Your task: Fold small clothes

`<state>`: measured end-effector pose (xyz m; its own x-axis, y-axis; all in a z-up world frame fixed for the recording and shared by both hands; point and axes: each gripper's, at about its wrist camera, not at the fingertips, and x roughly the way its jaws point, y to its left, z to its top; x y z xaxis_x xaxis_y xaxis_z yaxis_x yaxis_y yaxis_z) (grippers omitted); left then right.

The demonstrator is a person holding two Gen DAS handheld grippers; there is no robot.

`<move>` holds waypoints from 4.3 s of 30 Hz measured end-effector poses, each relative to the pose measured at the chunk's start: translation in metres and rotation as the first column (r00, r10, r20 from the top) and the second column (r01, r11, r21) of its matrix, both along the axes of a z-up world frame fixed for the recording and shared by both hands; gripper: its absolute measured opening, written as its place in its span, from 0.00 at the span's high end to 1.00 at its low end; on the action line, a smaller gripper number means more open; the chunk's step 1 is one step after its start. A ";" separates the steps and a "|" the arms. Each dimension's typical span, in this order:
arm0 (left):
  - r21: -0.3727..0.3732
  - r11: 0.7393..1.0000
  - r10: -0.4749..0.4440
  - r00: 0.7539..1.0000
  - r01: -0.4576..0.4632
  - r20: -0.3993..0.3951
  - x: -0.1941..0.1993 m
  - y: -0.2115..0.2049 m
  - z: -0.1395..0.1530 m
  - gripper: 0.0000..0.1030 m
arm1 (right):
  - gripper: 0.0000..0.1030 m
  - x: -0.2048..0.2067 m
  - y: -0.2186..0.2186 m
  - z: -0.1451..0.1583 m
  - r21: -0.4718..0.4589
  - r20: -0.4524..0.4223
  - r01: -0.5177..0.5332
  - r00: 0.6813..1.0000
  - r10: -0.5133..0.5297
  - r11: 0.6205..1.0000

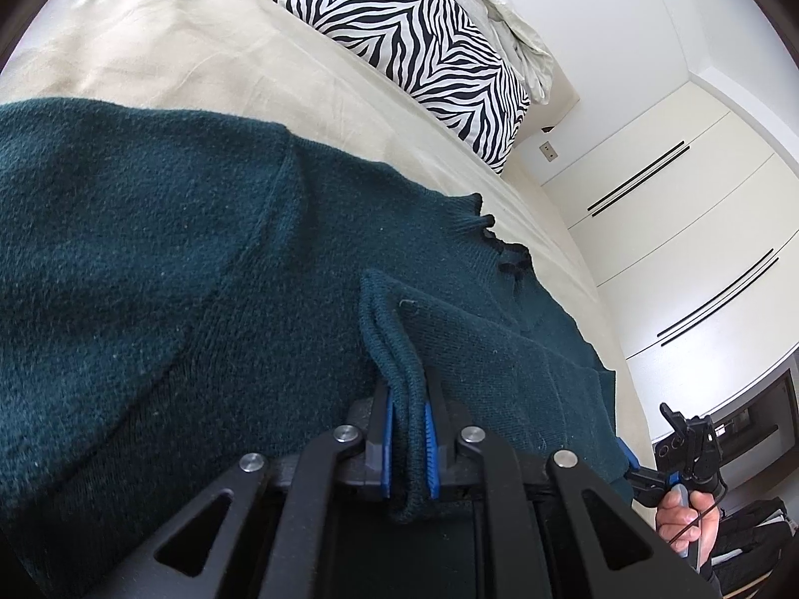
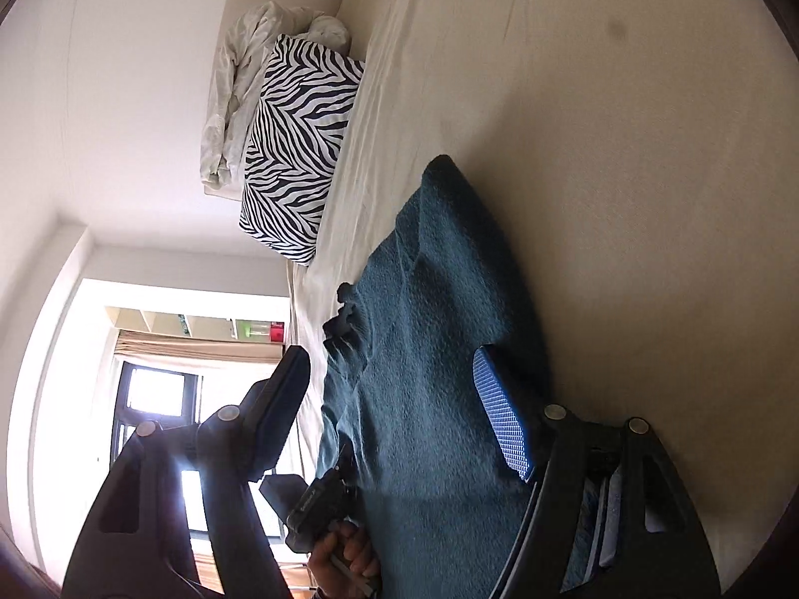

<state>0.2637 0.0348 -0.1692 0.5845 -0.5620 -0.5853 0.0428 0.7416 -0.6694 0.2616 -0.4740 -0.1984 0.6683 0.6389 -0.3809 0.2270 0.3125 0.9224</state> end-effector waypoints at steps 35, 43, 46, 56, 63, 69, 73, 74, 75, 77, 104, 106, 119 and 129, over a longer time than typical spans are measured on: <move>-0.322 0.598 0.735 0.662 -0.734 -0.143 -0.198 0.361 0.042 0.92 | 0.33 -0.229 0.200 0.087 -0.158 0.068 -0.154 0.984 0.166 0.975; 0.049 0.947 0.306 0.937 -0.318 0.171 -0.107 0.147 0.144 0.91 | 0.33 -0.209 0.180 0.071 -0.129 0.062 -0.124 0.989 0.132 0.984; 0.198 0.969 0.107 0.973 -0.148 0.203 -0.085 0.045 0.140 0.91 | 0.33 -0.193 0.175 0.066 -0.117 0.066 -0.113 0.990 0.122 0.987; 0.406 0.910 -0.124 0.989 0.084 0.075 -0.122 -0.049 0.064 0.21 | 0.33 -0.105 0.202 0.032 -0.142 -0.056 -0.218 0.976 0.212 0.966; 0.300 0.954 -0.033 0.996 0.007 0.083 -0.159 0.008 0.071 0.17 | 0.32 -0.060 0.268 0.019 -0.175 -0.103 -0.326 0.944 0.312 0.929; 0.220 0.974 0.051 0.999 -0.054 0.017 -0.175 0.046 0.050 0.22 | 0.66 -0.039 0.311 0.022 -0.367 -0.145 -0.384 0.923 0.355 0.847; 0.215 0.975 0.058 0.998 -0.063 0.031 -0.181 0.049 0.048 0.23 | 0.92 -0.038 0.324 0.047 -0.511 -0.152 -0.397 0.915 0.375 0.762; 0.218 0.974 0.057 0.998 -0.064 0.035 -0.183 0.049 0.047 0.23 | 0.92 -0.039 0.326 0.059 -0.549 -0.132 -0.385 0.917 0.377 0.742; 0.219 0.973 0.059 0.997 -0.067 0.040 -0.185 0.049 0.047 0.23 | 0.93 -0.039 0.325 0.071 -0.577 -0.110 -0.369 0.919 0.379 0.728; 0.219 0.973 0.062 0.997 -0.069 0.043 -0.185 0.049 0.045 0.23 | 0.93 -0.037 0.323 0.096 -0.619 -0.071 -0.341 0.921 0.383 0.707; 0.174 0.977 0.116 0.992 -0.122 0.043 -0.173 0.065 0.065 0.26 | 0.91 0.021 0.158 0.026 -0.615 -0.135 -0.199 0.980 0.146 0.763; 0.159 0.977 0.133 0.990 -0.140 0.056 -0.162 0.074 0.075 0.27 | 0.91 0.021 0.158 0.026 -0.626 -0.132 -0.200 0.980 0.151 0.754; 0.029 0.993 0.113 0.992 -0.115 0.056 -0.049 0.109 0.098 0.67 | 0.91 0.015 0.150 0.021 -0.614 -0.110 -0.182 0.983 0.146 0.768; -0.022 0.999 0.023 0.992 -0.026 -0.124 0.019 0.105 0.030 0.81 | 0.90 0.007 0.126 0.010 -0.469 -0.090 -0.152 0.988 0.123 0.870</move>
<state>0.2832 0.1403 -0.1392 0.5219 -0.5629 -0.6409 -0.0593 0.7255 -0.6856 0.2689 -0.3484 -0.1880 0.5558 0.4564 -0.6948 0.1960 0.7403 0.6431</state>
